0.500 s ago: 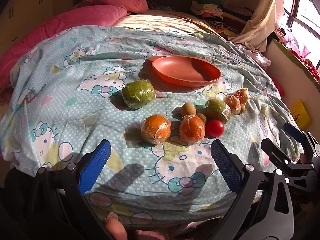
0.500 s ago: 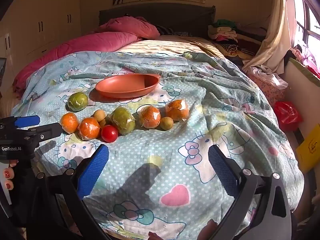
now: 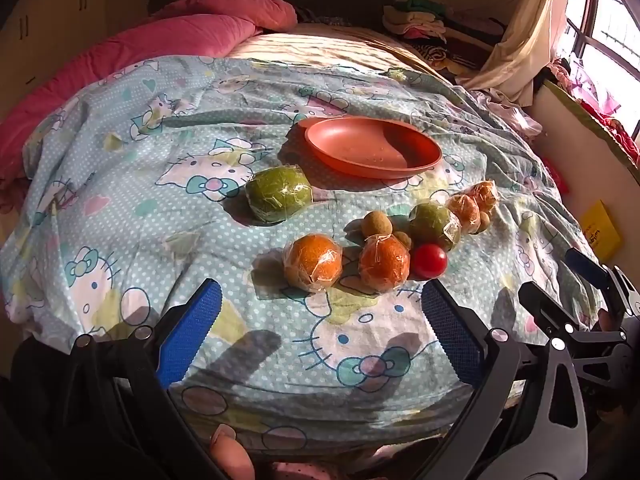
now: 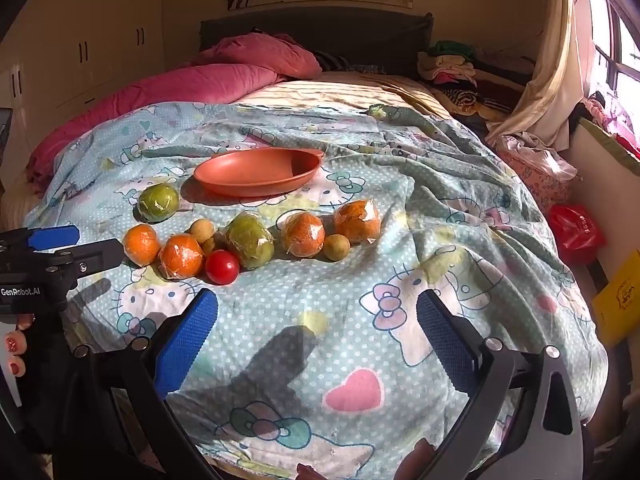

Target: Organize fruits

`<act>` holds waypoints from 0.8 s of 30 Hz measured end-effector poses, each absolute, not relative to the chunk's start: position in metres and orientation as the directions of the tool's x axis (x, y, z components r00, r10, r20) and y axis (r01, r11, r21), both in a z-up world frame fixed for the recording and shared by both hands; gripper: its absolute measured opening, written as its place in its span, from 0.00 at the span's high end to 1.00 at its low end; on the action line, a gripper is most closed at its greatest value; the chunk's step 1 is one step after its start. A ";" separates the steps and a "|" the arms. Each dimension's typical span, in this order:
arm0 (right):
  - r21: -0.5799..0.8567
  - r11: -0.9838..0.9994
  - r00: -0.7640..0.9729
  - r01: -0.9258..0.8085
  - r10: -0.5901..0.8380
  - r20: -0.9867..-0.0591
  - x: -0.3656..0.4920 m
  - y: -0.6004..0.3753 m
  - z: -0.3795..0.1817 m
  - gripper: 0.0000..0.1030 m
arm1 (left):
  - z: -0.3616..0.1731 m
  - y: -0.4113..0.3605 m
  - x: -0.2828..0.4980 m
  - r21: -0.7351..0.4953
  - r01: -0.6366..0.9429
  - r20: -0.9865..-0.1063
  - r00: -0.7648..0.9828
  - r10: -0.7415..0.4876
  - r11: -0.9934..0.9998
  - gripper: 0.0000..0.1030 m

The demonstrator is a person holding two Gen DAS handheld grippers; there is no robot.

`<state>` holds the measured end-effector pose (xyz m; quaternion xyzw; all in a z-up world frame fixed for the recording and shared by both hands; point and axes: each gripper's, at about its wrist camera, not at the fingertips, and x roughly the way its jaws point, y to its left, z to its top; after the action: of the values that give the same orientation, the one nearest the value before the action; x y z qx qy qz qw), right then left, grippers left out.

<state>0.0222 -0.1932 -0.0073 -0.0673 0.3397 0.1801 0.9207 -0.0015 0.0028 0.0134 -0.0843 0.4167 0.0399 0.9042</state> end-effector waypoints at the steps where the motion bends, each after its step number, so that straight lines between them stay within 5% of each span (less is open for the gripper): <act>1: -0.004 0.926 0.705 -0.378 0.285 -0.649 0.022 -0.193 -0.007 0.04 | 0.011 0.001 -0.002 -0.117 -0.143 -0.758 0.652 0.005 0.983 0.08; 24: -0.007 0.925 0.710 -0.379 0.286 -0.644 0.021 -0.193 -0.006 0.04 | 0.010 0.000 -0.002 -0.123 -0.136 -0.755 0.656 -0.004 0.983 0.08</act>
<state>0.0211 -0.1934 -0.0059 -0.0694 0.3358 0.1802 0.9219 -0.0022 -0.0005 0.0104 -0.0844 0.4132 0.0364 0.9060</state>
